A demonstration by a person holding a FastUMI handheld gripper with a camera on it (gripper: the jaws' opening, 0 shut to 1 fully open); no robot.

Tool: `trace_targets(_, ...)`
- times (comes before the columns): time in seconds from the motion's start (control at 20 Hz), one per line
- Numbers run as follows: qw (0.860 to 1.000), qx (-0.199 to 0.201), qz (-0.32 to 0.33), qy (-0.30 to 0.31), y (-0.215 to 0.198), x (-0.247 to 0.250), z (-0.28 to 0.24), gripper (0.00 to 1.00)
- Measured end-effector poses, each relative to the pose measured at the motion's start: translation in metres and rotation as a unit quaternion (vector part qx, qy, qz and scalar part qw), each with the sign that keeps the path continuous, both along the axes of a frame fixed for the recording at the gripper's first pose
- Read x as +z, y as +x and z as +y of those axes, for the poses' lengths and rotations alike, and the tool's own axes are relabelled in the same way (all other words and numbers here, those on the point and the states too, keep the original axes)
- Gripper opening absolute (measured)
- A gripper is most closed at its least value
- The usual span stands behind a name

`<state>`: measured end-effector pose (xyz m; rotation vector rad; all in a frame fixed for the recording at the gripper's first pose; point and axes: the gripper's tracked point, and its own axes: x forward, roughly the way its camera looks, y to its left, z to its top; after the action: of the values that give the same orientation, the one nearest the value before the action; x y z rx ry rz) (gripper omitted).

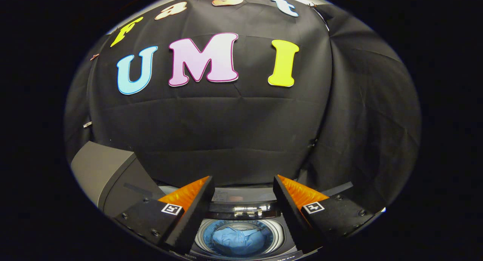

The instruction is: Put the clothes into the washing machine and then close the washing machine lid.

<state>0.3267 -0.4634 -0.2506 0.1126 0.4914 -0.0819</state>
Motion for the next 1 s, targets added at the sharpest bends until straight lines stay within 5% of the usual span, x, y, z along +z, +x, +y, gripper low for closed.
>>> trace_targets(0.65,1.0,-0.002,0.003,0.003,-0.004,-0.003,0.001,1.0)
trace_targets(0.75,0.999,-0.004,0.045,-0.018,-0.017,-0.022,-0.004,1.0)
trace_targets(0.85,0.984,-0.001,0.162,-0.067,-0.066,-0.063,-0.019,0.98)
trace_targets(1.0,0.98,0.013,0.189,-0.057,-0.093,-0.095,-0.018,0.99)
